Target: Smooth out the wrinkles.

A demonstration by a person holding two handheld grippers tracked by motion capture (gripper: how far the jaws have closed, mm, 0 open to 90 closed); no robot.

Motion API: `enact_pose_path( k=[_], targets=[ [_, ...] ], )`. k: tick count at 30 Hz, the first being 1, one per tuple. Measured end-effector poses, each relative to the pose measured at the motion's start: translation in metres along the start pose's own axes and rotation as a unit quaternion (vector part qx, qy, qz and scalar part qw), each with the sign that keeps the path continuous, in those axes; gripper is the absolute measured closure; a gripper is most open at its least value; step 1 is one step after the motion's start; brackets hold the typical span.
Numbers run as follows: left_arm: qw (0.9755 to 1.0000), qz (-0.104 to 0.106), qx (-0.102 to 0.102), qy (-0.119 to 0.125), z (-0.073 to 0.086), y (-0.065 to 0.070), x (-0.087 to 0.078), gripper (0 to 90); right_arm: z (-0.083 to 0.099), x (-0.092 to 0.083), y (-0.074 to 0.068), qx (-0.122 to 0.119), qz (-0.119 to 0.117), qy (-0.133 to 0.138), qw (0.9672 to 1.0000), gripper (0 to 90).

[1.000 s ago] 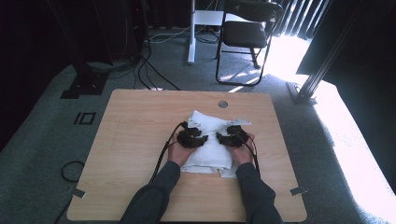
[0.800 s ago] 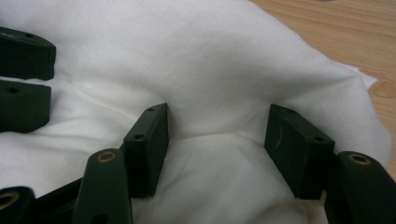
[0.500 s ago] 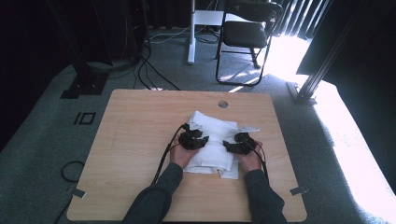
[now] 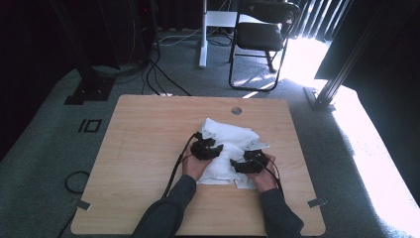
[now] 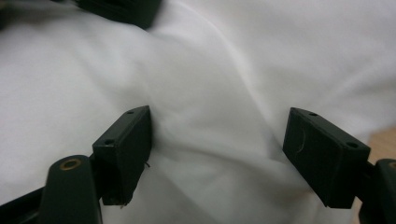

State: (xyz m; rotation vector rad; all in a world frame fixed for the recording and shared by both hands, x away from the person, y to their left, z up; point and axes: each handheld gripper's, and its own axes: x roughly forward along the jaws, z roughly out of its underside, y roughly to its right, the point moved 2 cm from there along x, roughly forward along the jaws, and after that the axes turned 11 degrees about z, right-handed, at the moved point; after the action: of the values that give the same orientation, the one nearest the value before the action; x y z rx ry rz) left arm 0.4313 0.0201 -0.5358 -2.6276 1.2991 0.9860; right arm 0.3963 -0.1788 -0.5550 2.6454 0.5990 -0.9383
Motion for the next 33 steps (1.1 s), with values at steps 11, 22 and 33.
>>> enact_pose_path(
  k=[11,22,33],
  targets=[
    [0.9964,0.028,0.019,0.077,0.020,-0.005,-0.070,51.7,0.013,0.008,0.020,0.028,-0.040,-0.023,0.9986,29.5],
    [0.9970,-0.045,0.062,0.008,0.044,-0.022,-0.083,50.5,-0.014,0.040,0.006,0.008,-0.066,-0.002,0.9978,29.4],
    [0.9967,-0.078,0.018,0.013,0.047,-0.061,-0.098,50.4,-0.043,0.068,-0.020,0.013,-0.073,0.001,0.9972,27.4]
  ],
)
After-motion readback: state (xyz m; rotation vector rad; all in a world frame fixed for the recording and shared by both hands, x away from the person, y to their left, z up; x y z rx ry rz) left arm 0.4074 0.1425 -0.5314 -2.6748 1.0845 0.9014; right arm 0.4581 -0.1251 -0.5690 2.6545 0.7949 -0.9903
